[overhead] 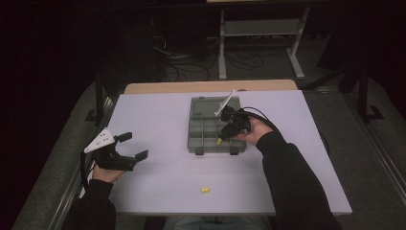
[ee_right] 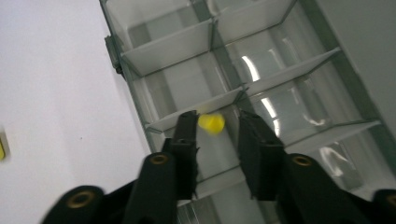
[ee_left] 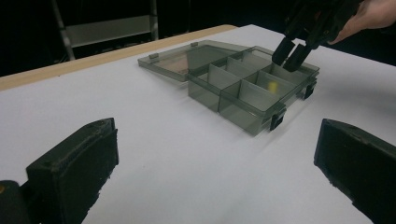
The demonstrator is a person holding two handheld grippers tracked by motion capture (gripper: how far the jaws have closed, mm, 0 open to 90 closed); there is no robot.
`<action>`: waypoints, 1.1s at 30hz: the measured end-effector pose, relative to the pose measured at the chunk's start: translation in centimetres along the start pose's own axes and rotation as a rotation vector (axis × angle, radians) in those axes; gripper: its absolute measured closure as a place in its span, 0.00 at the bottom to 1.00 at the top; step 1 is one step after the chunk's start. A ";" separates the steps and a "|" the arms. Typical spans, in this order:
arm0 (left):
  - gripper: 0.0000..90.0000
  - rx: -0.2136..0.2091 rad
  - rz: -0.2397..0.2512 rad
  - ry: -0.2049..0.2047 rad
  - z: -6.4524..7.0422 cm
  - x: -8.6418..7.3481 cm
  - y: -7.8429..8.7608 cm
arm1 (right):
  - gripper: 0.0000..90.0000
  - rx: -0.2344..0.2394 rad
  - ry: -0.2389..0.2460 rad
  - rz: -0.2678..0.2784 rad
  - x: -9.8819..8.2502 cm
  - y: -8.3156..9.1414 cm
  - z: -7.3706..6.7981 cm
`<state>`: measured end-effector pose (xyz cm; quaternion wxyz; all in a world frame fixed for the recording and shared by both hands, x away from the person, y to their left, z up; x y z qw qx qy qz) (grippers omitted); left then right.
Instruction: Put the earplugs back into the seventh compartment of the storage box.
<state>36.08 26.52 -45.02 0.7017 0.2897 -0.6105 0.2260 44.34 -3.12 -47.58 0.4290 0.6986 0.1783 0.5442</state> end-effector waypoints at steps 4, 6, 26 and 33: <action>0.00 0.000 -0.001 0.000 0.0 0.0 0.0 | 0.62 -0.014 -0.012 0.050 0.6 1.1 0.0; 0.00 0.000 -0.001 0.000 0.0 0.0 0.0 | 0.61 -0.022 -0.010 0.061 0.8 1.5 0.0; 0.00 -0.001 -0.001 -0.001 0.2 0.0 0.0 | 0.00 -0.059 0.067 0.151 2.6 4.2 -3.7; 0.00 0.000 0.003 -0.003 0.2 0.1 0.0 | 0.00 -0.020 0.119 0.174 3.2 4.2 -6.1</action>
Point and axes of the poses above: each handheld gripper's, and its own axes: y roughly backward along the jaws, x roughly out of its top, z roughly to its right, the point moved 9 cm from there along -y, roughly forward along the jaws, and after that the axes turned 12 degrees about z, right-handed, at the moved point
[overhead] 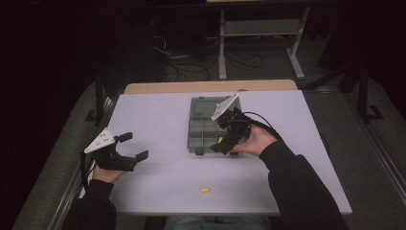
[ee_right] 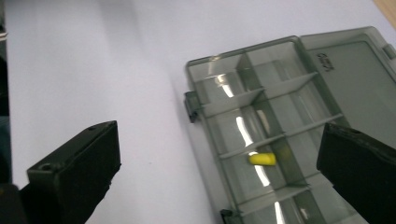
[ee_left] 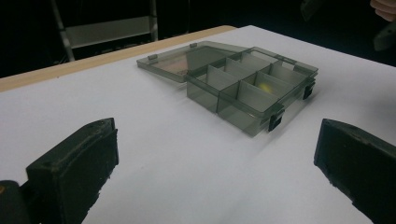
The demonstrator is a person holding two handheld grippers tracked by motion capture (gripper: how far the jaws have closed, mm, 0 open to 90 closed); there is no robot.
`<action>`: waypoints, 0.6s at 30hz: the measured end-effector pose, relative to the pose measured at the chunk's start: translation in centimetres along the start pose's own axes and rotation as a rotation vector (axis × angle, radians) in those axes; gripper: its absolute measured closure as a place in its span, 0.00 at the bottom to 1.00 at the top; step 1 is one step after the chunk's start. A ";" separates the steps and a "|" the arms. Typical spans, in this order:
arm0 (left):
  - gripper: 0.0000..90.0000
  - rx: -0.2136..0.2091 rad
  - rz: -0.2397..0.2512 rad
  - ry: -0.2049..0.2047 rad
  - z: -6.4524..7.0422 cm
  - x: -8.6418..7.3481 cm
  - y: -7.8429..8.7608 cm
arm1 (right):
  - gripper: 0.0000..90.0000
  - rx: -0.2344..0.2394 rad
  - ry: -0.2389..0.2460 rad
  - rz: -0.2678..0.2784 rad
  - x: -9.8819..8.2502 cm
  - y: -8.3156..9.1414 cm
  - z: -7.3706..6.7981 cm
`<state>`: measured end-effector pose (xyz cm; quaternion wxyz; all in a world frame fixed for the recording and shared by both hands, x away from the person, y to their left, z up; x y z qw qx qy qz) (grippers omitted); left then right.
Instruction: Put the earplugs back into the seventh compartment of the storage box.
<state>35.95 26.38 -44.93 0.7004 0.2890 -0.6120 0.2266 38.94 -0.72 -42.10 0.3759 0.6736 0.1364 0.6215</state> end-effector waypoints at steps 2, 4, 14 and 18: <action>0.00 0.000 0.001 0.001 0.0 0.0 0.0 | 0.00 0.013 0.018 -0.004 0.1 -0.2 -0.8; 0.00 -0.001 -0.001 0.001 0.0 0.0 0.0 | 0.00 0.026 0.023 -0.007 0.0 -0.4 -1.4; 0.00 -0.002 0.000 0.003 0.1 0.0 0.0 | 0.00 0.073 0.029 0.004 -0.3 -1.8 -3.1; 0.00 -0.003 -0.001 0.002 0.1 0.0 0.0 | 0.00 0.089 0.022 0.004 -0.8 -2.4 -3.7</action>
Point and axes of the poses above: each handheld gripper's, and its own axes: y roughly backward along the jaws, x roughly out of its top, z roughly to its right, the point moved 9 cm from there along -y, roughly forward along the jaws, and after that the axes turned 12 degrees about z, right-handed, at the moved point
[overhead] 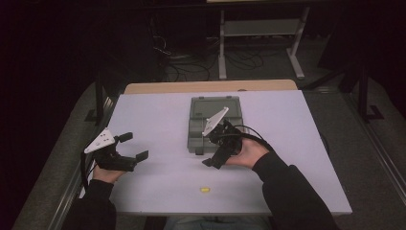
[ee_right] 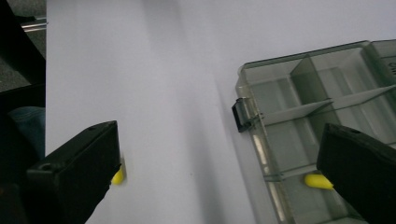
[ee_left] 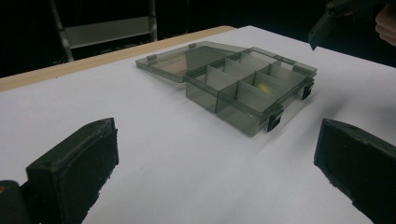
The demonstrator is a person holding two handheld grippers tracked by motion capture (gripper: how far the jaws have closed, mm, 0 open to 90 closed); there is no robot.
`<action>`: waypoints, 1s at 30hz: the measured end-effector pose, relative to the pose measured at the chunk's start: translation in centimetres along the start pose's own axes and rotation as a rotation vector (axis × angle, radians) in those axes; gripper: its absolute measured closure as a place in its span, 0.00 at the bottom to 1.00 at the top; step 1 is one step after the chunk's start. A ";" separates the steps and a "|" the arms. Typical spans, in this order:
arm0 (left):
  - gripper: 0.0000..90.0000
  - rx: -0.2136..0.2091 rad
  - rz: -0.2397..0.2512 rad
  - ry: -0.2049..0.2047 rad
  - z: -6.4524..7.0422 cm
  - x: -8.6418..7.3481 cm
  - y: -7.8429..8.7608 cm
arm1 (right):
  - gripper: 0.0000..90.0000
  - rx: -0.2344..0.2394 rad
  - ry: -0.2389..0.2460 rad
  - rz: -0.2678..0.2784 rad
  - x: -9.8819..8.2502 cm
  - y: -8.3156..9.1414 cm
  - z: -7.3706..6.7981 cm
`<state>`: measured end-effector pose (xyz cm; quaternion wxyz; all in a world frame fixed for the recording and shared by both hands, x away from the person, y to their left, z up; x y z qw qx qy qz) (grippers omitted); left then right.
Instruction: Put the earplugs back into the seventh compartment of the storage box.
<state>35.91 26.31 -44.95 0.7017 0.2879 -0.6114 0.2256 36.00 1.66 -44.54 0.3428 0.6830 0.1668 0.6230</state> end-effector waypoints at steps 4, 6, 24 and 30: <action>0.00 0.000 -0.001 0.000 0.0 0.0 0.0 | 0.00 0.018 -0.003 -0.007 -0.7 -0.7 -0.5; 0.00 0.000 -0.001 0.000 0.0 0.0 0.0 | 0.00 0.028 -0.005 -0.016 -1.1 -1.1 -0.8; 0.00 -0.003 -0.002 -0.004 0.0 0.0 0.0 | 0.00 0.129 0.011 -0.084 -4.2 -3.7 -4.4; 0.00 -0.003 -0.002 -0.004 0.0 0.0 0.0 | 0.00 0.149 0.025 -0.102 -5.1 -4.1 -5.4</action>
Point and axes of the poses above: each handheld gripper's, and its own axes: y roughly backward along the jaws, x roughly out of its top, z roughly to its right, the point moved 9 cm from there along -y, roughly forward along the jaws, and after that the axes turned 12 degrees about z, right-handed, at the moved point
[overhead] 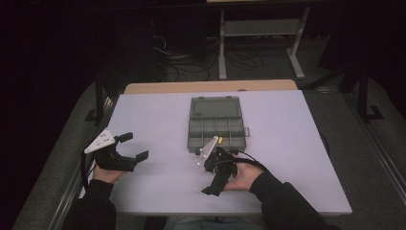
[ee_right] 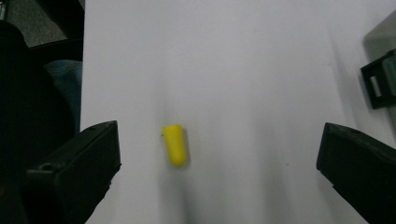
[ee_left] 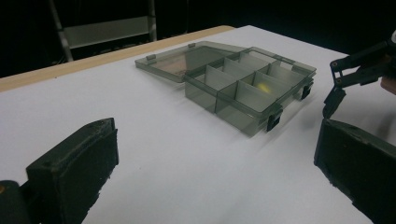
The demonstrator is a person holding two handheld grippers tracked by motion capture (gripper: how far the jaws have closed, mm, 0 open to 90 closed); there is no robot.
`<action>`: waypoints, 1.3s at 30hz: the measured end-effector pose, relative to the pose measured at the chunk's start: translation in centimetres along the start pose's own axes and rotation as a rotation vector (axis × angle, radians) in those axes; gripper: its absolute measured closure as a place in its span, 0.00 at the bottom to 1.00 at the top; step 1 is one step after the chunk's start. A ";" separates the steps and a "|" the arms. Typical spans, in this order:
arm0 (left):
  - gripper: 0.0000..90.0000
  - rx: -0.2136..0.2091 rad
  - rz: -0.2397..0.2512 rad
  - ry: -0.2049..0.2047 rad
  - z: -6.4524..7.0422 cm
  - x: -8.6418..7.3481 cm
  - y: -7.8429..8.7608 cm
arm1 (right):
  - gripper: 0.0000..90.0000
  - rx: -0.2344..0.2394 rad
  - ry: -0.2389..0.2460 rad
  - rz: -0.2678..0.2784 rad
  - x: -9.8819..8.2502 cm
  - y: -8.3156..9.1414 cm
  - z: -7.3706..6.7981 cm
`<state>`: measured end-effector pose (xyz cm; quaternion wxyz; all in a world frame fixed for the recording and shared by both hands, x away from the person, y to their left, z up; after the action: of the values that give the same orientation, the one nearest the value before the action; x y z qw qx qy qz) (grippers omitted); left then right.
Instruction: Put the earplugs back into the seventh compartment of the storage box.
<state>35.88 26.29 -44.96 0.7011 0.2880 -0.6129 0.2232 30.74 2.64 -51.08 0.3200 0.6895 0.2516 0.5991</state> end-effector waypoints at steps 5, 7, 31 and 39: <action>0.00 -0.001 0.000 0.001 0.0 0.0 0.0 | 0.04 0.022 0.016 -0.004 -0.2 -0.2 -0.7; 0.00 -0.001 0.000 0.000 0.0 0.0 0.0 | 0.07 0.039 0.018 -0.013 -0.4 -0.4 -1.0; 0.00 -0.005 -0.006 -0.003 0.1 -0.1 -0.1 | 0.81 0.069 0.064 -0.050 -0.7 -1.6 -2.1; 0.00 -0.005 -0.006 -0.003 0.1 -0.1 -0.1 | 0.87 0.064 0.058 -0.040 -0.4 -1.3 -2.0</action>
<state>35.87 26.15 -45.05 0.7017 0.2885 -0.6136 0.2189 28.76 3.50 -52.20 0.3020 0.6765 0.2936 0.6041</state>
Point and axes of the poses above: each handheld gripper's, and its own axes: y roughly backward along the jaws, x roughly out of its top, z roughly to its right, the point moved 9 cm from there along -y, roughly forward along the jaws, and after that the axes turned 12 degrees about z, right-handed, at the moved point
